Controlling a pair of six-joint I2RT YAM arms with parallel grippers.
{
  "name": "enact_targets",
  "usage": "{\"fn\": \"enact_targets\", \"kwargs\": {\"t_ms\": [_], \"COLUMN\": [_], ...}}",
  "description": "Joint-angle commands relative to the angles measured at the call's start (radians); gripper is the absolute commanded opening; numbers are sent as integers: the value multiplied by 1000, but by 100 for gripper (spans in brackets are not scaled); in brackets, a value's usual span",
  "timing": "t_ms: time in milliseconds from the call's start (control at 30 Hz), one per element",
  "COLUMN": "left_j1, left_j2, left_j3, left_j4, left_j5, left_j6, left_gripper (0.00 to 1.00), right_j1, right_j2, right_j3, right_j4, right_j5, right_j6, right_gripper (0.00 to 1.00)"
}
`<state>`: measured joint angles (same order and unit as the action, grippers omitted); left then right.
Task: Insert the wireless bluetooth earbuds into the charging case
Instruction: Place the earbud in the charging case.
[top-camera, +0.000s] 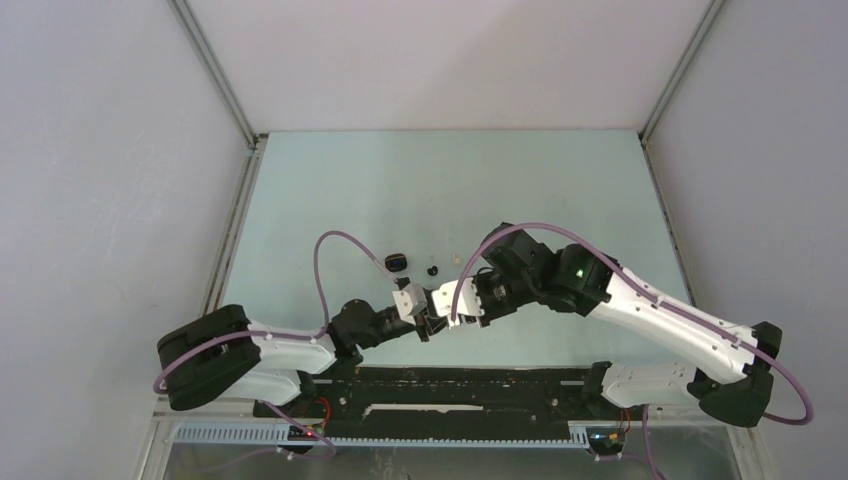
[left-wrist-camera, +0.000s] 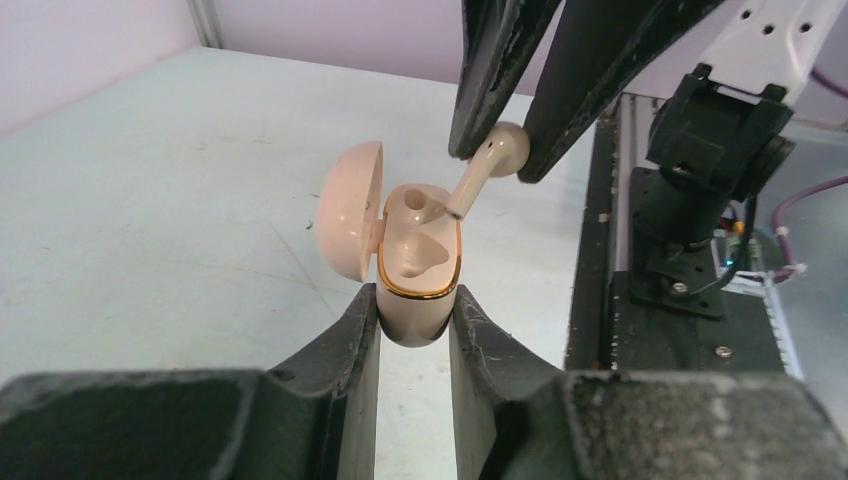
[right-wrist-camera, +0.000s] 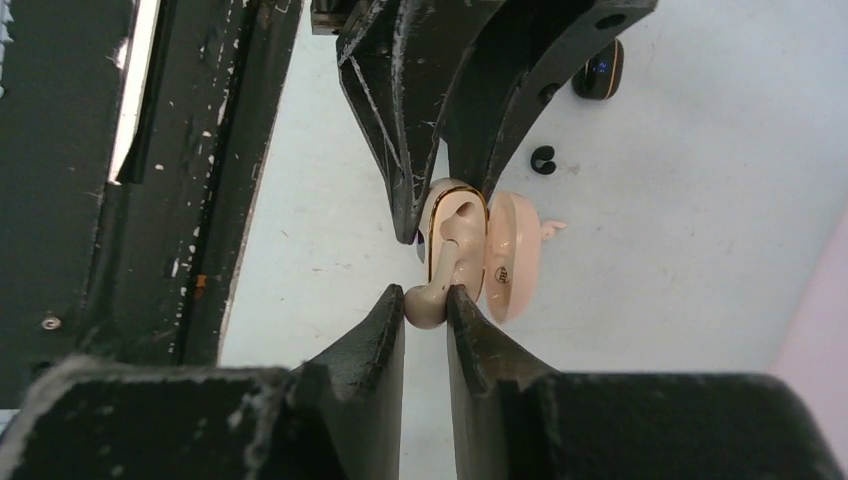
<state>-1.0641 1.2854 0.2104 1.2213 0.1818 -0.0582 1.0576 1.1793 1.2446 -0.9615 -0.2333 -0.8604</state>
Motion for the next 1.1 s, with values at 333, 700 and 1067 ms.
{"fn": "enact_targets", "kwargs": {"t_ms": [333,700,1067], "left_j1": [-24,-64,-88], "left_j2": [-71,-87,-92], "left_j3": [60,87,95], "left_j4": [-139,-235,-260], "left_j5": [-69,-91,-97], "left_j6": [168,239,262], "left_gripper": [0,0,0], "right_j1": [-28,-13,24], "right_j2": [60,111,139], "right_j3": [69,95,95], "right_j4": [-49,-47,-35], "right_j5": [-45,-4,48], "right_j6": [122,126,104], "right_gripper": [6,6,6]}}
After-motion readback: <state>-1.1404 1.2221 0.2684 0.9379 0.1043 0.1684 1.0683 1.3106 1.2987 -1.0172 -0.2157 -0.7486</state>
